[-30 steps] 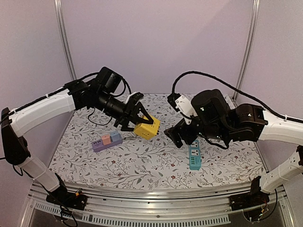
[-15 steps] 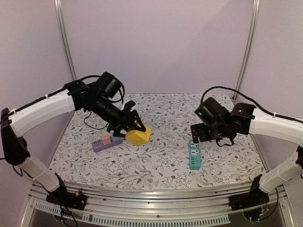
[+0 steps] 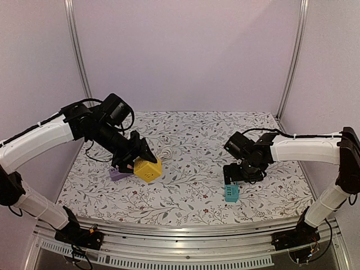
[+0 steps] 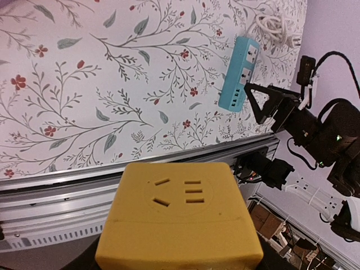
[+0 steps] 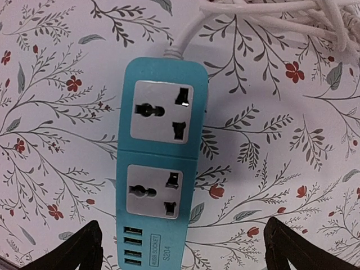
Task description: Insert the plug
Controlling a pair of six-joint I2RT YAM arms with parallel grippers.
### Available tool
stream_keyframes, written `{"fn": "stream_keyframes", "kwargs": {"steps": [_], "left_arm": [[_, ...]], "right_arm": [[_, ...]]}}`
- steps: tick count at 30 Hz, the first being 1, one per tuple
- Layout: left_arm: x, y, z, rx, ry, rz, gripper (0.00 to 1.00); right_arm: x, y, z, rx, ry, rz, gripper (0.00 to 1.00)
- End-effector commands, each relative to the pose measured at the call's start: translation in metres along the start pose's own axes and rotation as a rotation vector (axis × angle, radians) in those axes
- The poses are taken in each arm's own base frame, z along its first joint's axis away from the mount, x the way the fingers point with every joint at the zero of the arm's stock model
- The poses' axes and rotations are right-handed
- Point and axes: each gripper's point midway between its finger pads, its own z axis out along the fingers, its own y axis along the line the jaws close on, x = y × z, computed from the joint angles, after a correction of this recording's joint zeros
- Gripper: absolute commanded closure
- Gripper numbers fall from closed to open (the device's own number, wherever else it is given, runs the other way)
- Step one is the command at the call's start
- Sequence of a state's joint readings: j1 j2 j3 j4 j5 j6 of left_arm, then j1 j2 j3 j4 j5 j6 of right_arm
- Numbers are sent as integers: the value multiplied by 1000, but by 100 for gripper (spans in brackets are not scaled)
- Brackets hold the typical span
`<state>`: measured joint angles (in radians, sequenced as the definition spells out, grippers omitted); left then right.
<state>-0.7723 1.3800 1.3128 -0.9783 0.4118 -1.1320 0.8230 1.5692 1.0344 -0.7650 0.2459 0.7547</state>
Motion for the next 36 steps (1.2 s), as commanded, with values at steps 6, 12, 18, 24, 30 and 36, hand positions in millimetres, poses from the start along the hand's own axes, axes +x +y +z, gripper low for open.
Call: {"fn": "stream_keyframes", "kwargs": {"steps": [6, 12, 18, 24, 30, 36], "left_arm": [[9, 21, -13, -10, -50, -74, 100], [9, 26, -19, -7, -81, -101, 100], [5, 37, -23, -29, -134, -157, 100], [-2, 47, -22, -48, -185, -221, 100], [-10, 37, -16, -69, -175, -168, 100], [-13, 32, -6, -113, -134, -99, 100]], "right_arm": [[28, 58, 28, -269, 250, 50, 1], [18, 110, 24, -469, 308, 75, 1], [-13, 185, 9, -665, 262, 17, 1], [-31, 222, -14, -807, 272, -60, 1], [-25, 160, -54, -602, 184, -340, 1], [-59, 58, -44, -128, -39, -655, 1]]}}
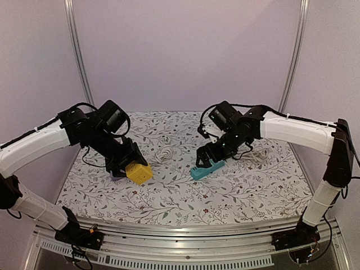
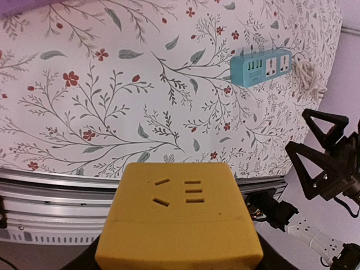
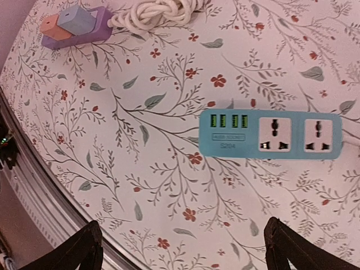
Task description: Insert the plug
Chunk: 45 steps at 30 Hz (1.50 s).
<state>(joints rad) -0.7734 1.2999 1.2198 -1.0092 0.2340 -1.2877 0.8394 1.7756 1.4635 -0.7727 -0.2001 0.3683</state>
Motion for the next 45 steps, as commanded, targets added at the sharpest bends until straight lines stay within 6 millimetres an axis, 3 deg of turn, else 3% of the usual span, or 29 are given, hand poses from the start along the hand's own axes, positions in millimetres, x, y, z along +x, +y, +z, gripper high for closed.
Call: {"fn": "stream_keyframes", "kwargs": {"steps": [1, 4, 8, 11, 15, 21, 30, 35, 42, 45], "left_arm": [[-1, -12, -2, -2, 12, 86, 100], [0, -14, 0, -16, 25, 119, 100], [0, -12, 5, -39, 40, 138, 100], [2, -11, 9, -46, 60, 141, 100], [4, -9, 8, -45, 65, 141, 100], [7, -2, 7, -60, 75, 134, 100], [5, 13, 13, -100, 73, 127, 100], [2, 23, 15, -120, 67, 118, 100], [-3, 27, 13, -114, 59, 97, 100], [-5, 26, 13, -109, 64, 102, 100]], "right_arm": [[15, -86, -34, 413, 53, -344, 1], [16, -98, -35, 435, 75, -547, 1], [17, -104, -28, 313, 76, -680, 1], [17, -120, -25, 292, 83, -775, 1], [4, -130, -16, 217, 57, -832, 1], [-3, -151, 16, 132, 100, -895, 1], [-33, -165, 50, 133, 90, -914, 3], [-30, -166, 71, 72, 112, -879, 11], [-26, -153, 67, 10, 114, -844, 27], [-22, -149, 66, -1, 115, -831, 52]]}}
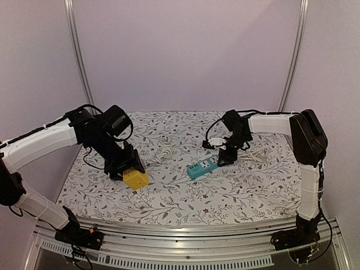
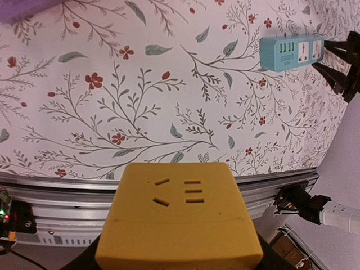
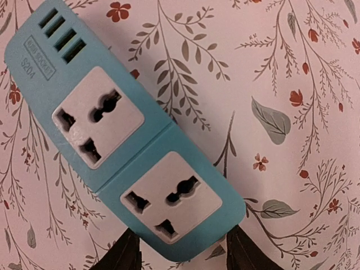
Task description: Insert the plug
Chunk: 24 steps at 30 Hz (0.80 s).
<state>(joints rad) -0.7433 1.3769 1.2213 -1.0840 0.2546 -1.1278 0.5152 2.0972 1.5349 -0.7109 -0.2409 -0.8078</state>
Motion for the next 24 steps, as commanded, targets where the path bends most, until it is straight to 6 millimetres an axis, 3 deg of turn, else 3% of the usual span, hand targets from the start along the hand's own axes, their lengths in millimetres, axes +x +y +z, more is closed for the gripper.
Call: {"fn": "stream_keyframes", "kwargs": {"steps": [1, 3, 7, 14, 20, 24], "left_arm": [[-3, 2, -4, 14, 3, 8, 100], [-5, 1, -2, 13, 6, 15, 100], [-8, -3, -2, 18, 6, 27, 100], [-8, -5, -9, 43, -12, 20, 100], [-3, 3, -14, 51, -23, 12, 100], [1, 10, -15, 51, -23, -9, 100]], "right_arm": [[-10, 10, -6, -43, -35, 6, 61], [-9, 12, -5, -42, -28, 20, 67], [-10, 25, -6, -64, -18, 41, 69], [-24, 65, -5, -109, 10, 99, 70], [-62, 108, -13, -129, -50, 147, 66], [-85, 125, -10, -151, -113, 249, 64]]}}
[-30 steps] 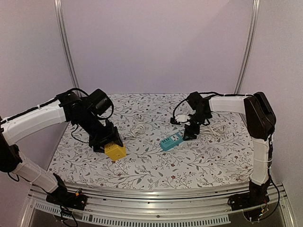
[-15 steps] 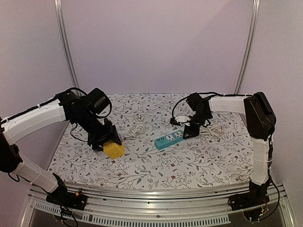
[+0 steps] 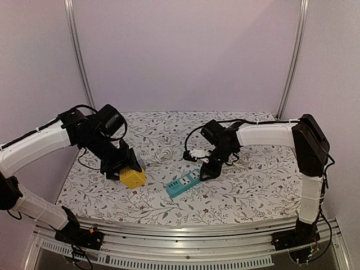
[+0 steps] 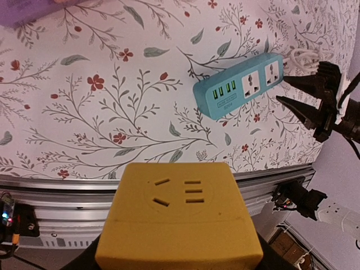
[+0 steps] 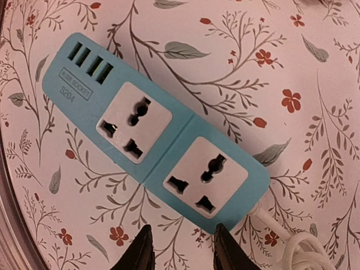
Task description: Insert the plug
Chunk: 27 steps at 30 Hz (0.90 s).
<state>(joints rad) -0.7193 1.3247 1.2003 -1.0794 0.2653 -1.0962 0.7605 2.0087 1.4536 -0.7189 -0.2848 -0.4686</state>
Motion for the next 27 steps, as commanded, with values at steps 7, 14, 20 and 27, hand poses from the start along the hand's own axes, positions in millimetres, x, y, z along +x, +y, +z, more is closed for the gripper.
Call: {"fn": "stream_keyframes", "kwargs": {"steps": [7, 14, 20, 27], "left_arm": [[7, 19, -8, 8, -24, -79, 100], [8, 7, -10, 8, -29, -52, 100], [14, -5, -7, -10, -7, -18, 100], [28, 2, -11, -27, 19, -11, 100]], "right_arm": [[-67, 55, 10, -46, -174, 246, 62], [-60, 49, -12, 89, -181, 173, 40], [-24, 42, -24, 182, -94, -232, 3], [-35, 0, -7, 198, -88, -351, 3]]}}
